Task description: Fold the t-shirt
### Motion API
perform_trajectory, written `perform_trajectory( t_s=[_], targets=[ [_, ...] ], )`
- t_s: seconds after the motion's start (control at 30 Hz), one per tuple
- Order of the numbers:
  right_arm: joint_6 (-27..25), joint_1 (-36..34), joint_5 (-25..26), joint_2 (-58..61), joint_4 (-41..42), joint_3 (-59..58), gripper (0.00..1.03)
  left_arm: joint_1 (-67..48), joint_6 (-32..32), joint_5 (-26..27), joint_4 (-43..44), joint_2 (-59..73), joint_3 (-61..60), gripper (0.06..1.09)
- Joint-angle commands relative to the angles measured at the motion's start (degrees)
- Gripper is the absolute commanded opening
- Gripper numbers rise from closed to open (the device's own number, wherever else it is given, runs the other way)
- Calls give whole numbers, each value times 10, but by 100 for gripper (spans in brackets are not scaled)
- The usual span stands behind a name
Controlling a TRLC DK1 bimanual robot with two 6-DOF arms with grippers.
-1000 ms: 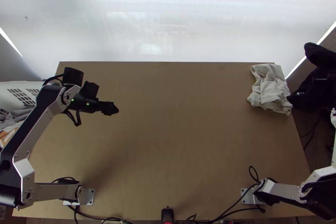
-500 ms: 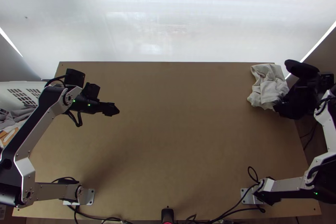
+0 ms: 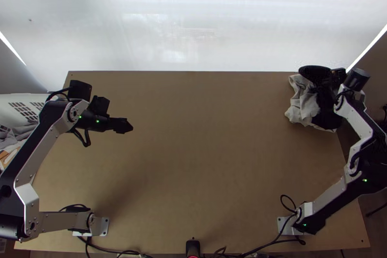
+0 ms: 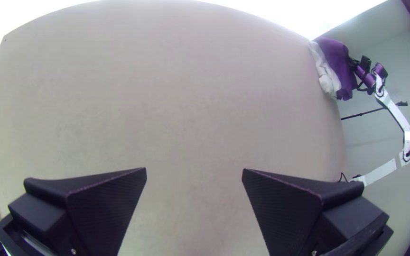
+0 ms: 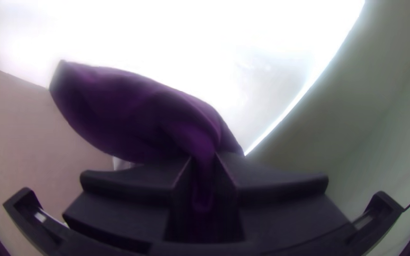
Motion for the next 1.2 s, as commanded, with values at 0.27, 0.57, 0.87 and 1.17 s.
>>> perform_trajectory(
  t_s=[0.27, 0.57, 0.87, 1.17],
  targets=[
    [22, 85, 50, 100, 0, 9, 17, 16, 0, 1, 6, -16, -28, 104],
    [61, 79, 56, 5, -61, -44, 99, 29, 9, 6, 10, -18, -40, 104],
    [103, 93, 16, -150, -125, 23, 99, 27, 5, 7, 13, -24, -51, 104],
    [124, 60, 9, 4, -91, 128, 98, 20, -1, 6, 9, -37, -57, 104]
  ],
)
